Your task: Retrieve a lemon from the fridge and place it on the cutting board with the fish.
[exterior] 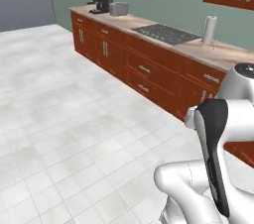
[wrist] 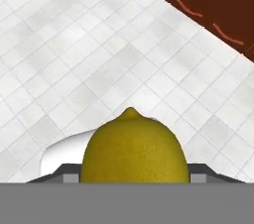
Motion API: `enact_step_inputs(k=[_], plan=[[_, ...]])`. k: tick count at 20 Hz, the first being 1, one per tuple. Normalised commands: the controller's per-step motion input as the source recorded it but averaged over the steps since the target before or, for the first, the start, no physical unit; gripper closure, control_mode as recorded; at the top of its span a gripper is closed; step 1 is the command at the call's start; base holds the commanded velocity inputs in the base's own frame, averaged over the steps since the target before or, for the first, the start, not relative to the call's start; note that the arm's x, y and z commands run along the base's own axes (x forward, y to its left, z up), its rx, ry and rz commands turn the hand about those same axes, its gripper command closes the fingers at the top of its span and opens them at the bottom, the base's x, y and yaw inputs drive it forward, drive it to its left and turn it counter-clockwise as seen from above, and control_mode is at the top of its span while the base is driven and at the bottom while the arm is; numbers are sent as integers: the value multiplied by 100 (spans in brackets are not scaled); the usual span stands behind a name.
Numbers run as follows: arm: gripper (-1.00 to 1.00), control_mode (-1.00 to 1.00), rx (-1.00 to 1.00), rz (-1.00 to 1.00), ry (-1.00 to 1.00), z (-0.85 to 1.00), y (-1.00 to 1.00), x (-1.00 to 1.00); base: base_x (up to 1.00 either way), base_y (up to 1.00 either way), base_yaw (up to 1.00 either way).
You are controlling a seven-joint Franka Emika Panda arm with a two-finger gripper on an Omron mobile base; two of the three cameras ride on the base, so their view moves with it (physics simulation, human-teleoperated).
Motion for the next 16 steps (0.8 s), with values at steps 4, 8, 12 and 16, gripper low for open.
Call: enact_step_inputs(k=[4,8,12,16], plan=[[100,100,0,0,0,0,0,0,81,-12,61],[100,100,0,0,0,0,0,0,58,-40,68],[100,100,0,0,0,0,0,0,49,-52,72],[100,100,0,0,0,0,0,0,45,-43,76]])
